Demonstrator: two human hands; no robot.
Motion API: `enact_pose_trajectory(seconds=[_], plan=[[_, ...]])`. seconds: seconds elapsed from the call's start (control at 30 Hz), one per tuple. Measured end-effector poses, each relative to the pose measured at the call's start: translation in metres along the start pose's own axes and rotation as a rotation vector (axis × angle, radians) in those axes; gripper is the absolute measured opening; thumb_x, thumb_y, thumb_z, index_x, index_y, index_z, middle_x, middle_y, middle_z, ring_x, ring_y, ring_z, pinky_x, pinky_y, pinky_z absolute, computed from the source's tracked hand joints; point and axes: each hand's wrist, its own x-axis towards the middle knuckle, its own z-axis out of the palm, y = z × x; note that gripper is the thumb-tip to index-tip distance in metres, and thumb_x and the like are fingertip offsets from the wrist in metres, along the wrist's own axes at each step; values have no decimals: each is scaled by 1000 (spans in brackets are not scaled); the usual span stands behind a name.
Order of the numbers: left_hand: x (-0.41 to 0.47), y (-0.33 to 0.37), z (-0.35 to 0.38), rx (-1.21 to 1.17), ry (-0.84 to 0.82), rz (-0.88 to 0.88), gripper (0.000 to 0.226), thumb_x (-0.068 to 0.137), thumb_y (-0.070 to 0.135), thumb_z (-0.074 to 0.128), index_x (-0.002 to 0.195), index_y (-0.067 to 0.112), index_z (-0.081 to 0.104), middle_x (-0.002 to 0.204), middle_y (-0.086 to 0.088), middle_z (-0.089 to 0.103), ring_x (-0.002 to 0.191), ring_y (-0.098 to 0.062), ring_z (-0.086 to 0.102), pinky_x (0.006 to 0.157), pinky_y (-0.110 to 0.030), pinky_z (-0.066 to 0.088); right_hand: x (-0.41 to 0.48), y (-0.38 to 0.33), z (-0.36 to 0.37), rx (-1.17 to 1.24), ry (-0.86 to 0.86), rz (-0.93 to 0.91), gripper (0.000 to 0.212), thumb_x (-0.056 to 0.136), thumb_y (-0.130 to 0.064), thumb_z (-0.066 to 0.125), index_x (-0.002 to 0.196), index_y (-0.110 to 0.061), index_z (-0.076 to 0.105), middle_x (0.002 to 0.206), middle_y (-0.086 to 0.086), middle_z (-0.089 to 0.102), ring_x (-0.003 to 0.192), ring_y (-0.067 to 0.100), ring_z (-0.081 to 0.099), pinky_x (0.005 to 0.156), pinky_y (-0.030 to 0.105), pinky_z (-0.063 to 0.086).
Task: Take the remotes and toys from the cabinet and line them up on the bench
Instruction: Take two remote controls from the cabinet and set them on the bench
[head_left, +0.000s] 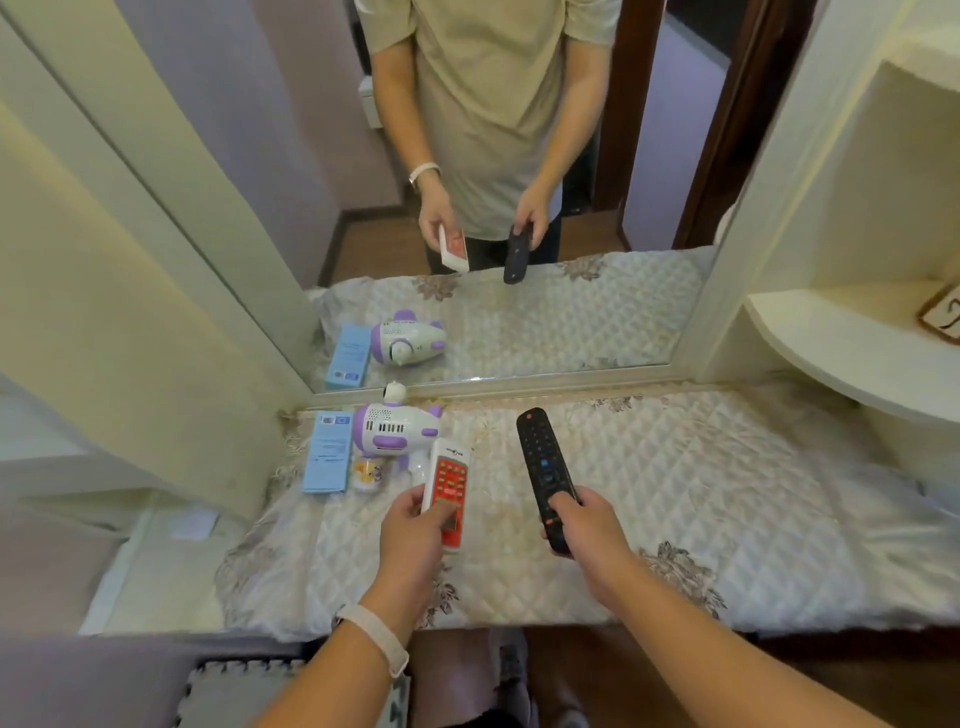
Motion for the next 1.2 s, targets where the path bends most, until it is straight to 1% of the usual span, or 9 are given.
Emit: enact_pose_trajectory(seconds=[0.2,0.3,0.43,0.53,0.67,0.77,0.9,1.07,1.2], plan=[[65,-7,28,18,-63,-120,27,86,8,64,113,12,65,98,-6,71,83,-20,68,62,-28,51,45,-10,13,-36,40,98,15,96,-16,49,103,-10,60,86,11,65,71,22,61,55,29,51],[95,-12,40,14,-68,-188,43,89,10,60,132,14,53,113,-6,67,91,-21,67,72,-34,54,66,-14,17,-87,63,127,16,95,-16,49,102,-7,60,82,12,63,68,22,59,55,30,49],[126,-12,56,4,-81,-194,53,94,0,51,142,13,36,116,-2,55,86,-9,59,63,-24,47,93,-16,28,-109,94,161,12,95,-18,51,104,-13,58,95,15,67,70,21,61,54,27,50],[145,-17,65,32,-112,-176,47,93,-1,51,136,16,42,115,2,55,87,-3,57,63,-20,45,113,-15,41,-123,119,171,12,95,-19,52,104,-15,58,97,13,68,73,21,63,61,31,52],[161,-23,72,32,-158,-141,42,91,-4,51,99,37,56,101,10,66,84,-3,66,66,-20,52,136,-16,56,-157,141,164,11,97,-20,53,106,-16,57,96,7,67,82,20,66,67,30,54],[166,-31,71,85,-169,-87,42,90,0,51,109,37,62,104,8,69,91,-4,68,75,-25,57,144,-14,62,-217,117,166,11,98,-19,51,106,-16,57,94,6,67,82,18,66,68,29,55],[165,-35,68,215,-239,26,56,84,-3,50,129,29,51,116,8,63,103,-2,61,90,-26,52,149,-9,65,-438,72,156,15,99,-25,47,107,-16,55,98,1,66,86,14,64,74,29,52],[161,-41,63,384,-246,139,50,78,13,48,124,32,53,107,9,61,102,-7,59,89,-29,51,150,-12,64,-684,4,93,29,98,-29,46,122,-12,53,110,4,65,91,17,61,73,29,46],[145,-38,58,469,-255,132,50,79,4,52,127,19,53,117,-1,52,98,-9,51,78,-2,37,143,-12,56,-768,-20,50,33,96,-28,48,124,-12,51,108,2,65,86,16,61,65,27,45]])
